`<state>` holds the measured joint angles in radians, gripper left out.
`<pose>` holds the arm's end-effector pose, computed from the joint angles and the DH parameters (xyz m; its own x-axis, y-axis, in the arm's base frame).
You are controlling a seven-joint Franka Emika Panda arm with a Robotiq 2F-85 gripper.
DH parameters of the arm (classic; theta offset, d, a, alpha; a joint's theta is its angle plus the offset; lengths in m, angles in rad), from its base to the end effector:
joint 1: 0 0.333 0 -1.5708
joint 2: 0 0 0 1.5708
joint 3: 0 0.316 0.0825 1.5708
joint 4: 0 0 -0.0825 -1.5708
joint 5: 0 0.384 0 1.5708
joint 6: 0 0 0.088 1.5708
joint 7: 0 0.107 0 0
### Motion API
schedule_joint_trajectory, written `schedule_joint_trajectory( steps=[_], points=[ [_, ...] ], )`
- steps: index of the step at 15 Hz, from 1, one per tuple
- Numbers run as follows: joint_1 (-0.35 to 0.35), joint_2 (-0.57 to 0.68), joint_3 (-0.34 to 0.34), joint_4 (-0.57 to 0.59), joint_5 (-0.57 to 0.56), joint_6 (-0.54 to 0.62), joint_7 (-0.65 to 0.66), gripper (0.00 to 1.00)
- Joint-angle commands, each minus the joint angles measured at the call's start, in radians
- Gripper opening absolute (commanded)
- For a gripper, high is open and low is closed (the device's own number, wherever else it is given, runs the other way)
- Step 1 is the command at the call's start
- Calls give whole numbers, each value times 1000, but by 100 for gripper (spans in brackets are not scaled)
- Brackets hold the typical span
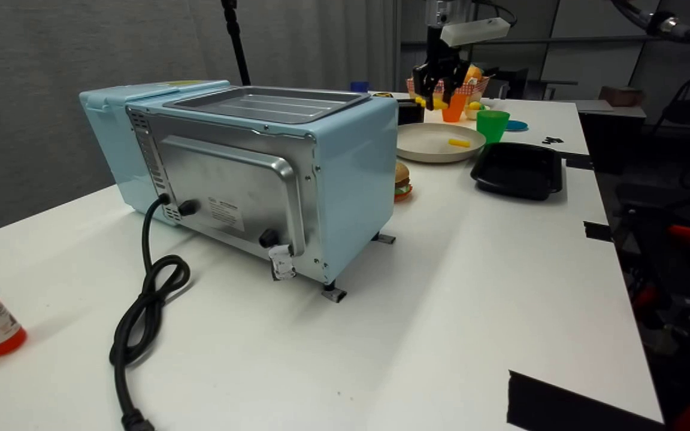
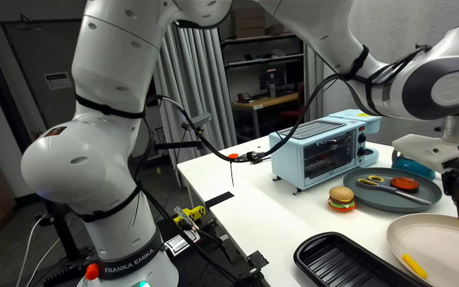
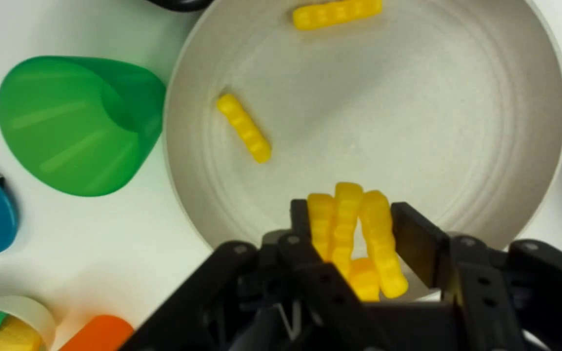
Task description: Put the objects on the grey plate in the green cup
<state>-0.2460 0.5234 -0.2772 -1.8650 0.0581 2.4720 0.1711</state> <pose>0.5693 -0.3144 0.2541 0.7652 -0.6326 0.1194 -0.6424 -0.7624 0.0773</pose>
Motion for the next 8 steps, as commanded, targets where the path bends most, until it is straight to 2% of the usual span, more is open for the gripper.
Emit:
schedule_joint_trajectory(
  steps=[1,8],
  points=[
    [-33,-80,-8,-69,-17,-12,-47,21],
    [-76,-119,-41,-124,-41,-6,-87,21]
  ],
)
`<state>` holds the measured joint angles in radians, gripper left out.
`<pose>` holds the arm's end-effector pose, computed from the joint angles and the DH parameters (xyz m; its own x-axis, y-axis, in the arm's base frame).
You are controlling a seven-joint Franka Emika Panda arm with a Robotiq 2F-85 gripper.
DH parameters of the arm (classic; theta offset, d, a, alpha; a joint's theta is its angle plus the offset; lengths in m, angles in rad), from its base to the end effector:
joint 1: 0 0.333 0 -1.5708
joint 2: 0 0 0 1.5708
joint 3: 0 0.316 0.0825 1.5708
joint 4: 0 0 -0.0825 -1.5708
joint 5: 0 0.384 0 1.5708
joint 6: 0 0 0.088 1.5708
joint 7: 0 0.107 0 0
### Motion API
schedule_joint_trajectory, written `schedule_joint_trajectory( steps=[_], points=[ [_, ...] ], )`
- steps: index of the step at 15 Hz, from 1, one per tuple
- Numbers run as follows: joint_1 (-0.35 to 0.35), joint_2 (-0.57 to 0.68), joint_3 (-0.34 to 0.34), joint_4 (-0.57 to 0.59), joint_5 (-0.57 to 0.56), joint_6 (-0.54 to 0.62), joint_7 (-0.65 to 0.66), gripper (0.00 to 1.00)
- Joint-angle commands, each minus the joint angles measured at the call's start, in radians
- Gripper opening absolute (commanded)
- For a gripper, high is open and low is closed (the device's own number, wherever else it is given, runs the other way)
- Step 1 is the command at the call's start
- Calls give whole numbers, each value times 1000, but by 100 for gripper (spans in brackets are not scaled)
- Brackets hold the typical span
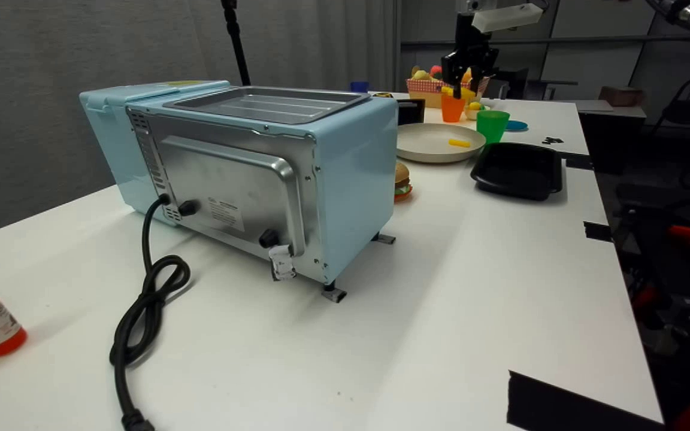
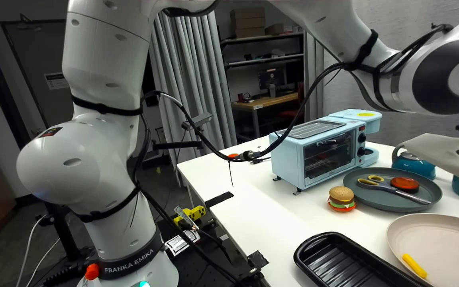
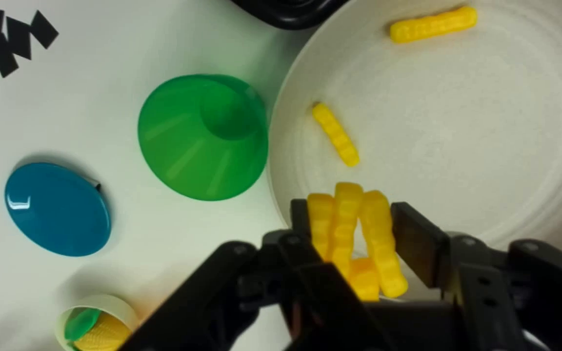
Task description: Put the objects on the grey plate in the green cup
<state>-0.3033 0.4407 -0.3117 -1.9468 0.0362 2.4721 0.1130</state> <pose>0.5205 -0.3557 0.2734 0.7501 -0.6510 0.1169 -0.6608 -0.7447 0.0931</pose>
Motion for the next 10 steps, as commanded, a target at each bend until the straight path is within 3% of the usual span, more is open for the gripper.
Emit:
schedule_joint_trajectory(
  steps=[1,10],
  points=[
    [-22,-36,-12,-50,-27,-2,-28,21],
    [-32,-33,-40,-87,-63,2,-18,21]
  ],
)
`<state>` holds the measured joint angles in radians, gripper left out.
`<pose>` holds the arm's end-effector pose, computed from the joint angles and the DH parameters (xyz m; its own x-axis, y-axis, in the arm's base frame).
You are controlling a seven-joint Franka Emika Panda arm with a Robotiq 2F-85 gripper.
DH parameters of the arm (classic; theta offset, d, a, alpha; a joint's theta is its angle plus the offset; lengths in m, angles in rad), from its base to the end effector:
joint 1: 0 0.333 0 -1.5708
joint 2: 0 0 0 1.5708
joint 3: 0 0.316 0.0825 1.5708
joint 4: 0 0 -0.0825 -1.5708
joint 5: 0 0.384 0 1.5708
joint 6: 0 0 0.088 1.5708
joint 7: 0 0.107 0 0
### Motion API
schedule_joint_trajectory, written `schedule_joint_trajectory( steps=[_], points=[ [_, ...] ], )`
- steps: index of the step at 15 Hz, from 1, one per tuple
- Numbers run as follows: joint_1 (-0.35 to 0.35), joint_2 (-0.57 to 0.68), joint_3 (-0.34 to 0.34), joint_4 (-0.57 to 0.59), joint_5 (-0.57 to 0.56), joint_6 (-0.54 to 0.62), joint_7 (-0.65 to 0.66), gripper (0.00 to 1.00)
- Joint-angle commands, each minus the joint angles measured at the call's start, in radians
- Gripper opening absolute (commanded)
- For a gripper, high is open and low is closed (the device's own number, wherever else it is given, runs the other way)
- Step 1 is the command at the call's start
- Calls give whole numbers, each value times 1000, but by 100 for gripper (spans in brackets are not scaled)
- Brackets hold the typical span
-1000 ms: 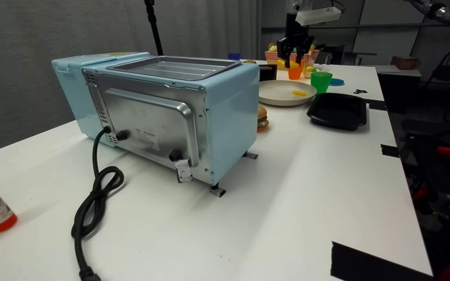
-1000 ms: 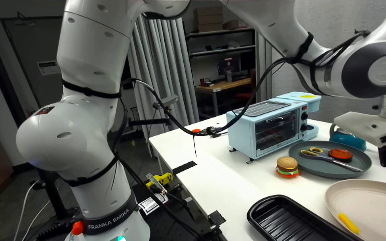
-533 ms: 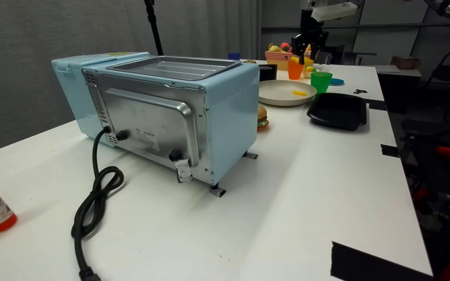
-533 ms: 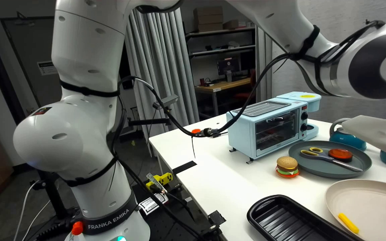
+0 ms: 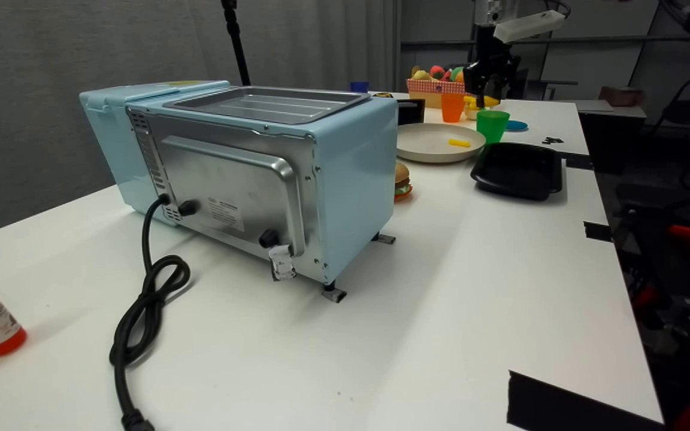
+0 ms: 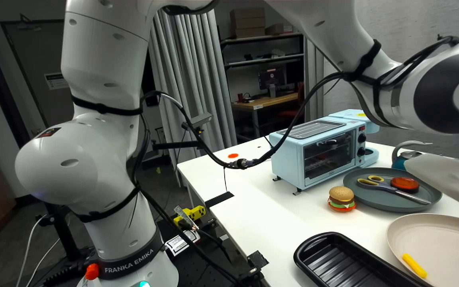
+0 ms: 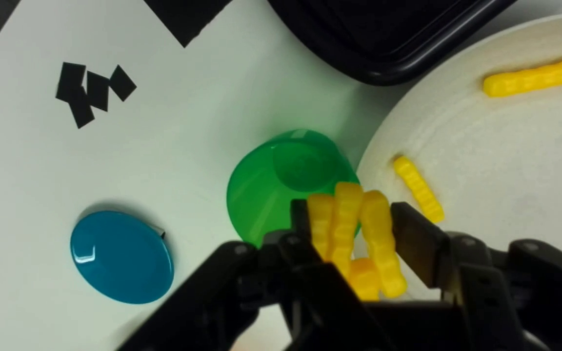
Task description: Put the objects on the grey plate in the green cup
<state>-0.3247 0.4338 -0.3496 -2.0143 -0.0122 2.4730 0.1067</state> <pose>0.4802 -0.3752 0.2527 0.7415 -0.6681 0.0622 -0.6690 -0.7288 0.1461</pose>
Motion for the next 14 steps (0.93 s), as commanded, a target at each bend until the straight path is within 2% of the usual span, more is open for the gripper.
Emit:
schedule_joint_trajectory(
  steps=[1,14],
  points=[
    [-11,-21,-5,-15,-15,2,-8,21],
    [-14,7,-21,-8,-41,6,1,21]
  ],
)
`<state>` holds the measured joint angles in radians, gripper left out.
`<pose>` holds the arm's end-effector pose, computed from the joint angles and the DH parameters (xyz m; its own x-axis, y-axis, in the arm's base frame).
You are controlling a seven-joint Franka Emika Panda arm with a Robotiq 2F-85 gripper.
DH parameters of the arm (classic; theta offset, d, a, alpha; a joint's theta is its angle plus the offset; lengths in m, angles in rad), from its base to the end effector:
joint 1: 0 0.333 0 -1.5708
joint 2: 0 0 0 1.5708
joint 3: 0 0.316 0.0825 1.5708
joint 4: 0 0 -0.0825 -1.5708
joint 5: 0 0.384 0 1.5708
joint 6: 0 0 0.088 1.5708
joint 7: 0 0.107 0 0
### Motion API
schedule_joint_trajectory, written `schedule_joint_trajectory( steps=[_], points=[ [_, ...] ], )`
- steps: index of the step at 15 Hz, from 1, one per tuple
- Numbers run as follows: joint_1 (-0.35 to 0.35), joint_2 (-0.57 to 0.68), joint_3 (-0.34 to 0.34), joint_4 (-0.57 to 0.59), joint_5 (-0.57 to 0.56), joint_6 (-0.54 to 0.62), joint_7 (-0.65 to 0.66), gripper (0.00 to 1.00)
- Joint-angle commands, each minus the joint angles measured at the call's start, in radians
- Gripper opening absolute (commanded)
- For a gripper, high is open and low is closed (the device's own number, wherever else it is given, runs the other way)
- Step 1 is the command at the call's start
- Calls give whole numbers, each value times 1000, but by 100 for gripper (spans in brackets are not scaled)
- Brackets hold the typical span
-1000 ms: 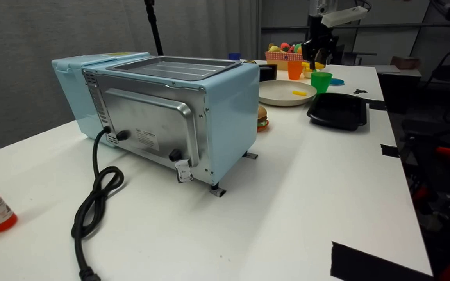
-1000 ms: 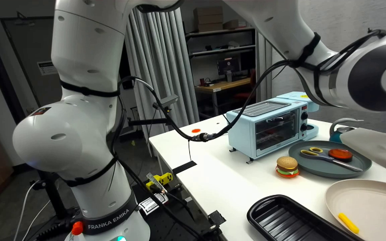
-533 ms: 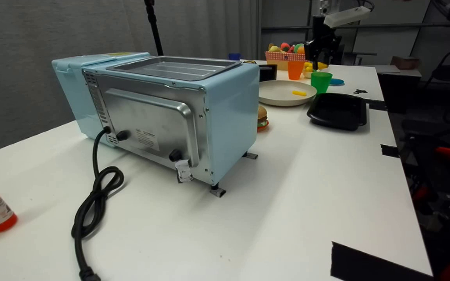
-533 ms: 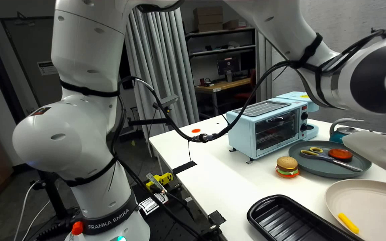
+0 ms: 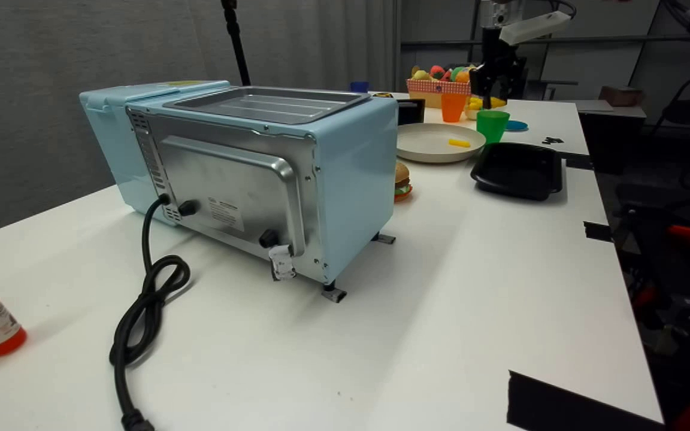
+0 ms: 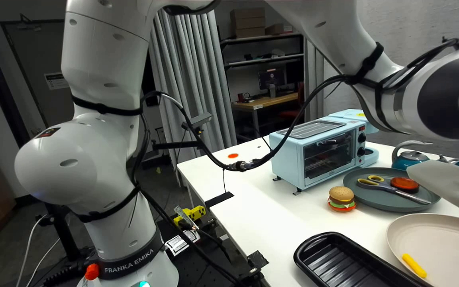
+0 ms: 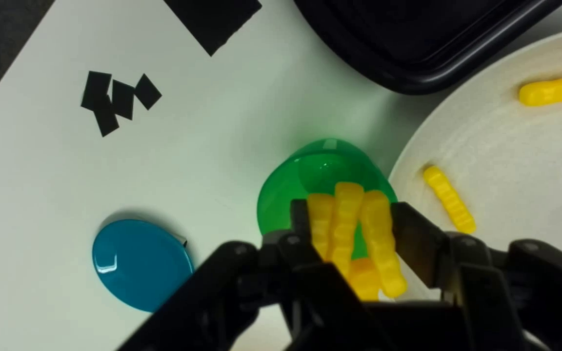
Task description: Put the objects on the grey plate in the green cup
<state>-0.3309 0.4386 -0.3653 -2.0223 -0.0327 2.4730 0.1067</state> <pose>0.4695 -0.3840 0.2481 0.7386 -0.6722 0.0514 -0.6699 -0.7232 0.1681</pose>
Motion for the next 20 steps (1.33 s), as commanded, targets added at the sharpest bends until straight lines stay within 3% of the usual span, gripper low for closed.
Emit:
schedule_joint_trajectory(
  steps=[1,2,3,7,20],
  points=[
    [-8,5,-5,3,-19,3,2,27],
    [-8,6,-4,4,-20,2,0,71],
    [-8,7,-3,3,-18,5,-2,73],
    [-3,8,2,7,-18,2,-3,99],
    [57,-11,69,22,-17,1,-15,100]
  ],
)
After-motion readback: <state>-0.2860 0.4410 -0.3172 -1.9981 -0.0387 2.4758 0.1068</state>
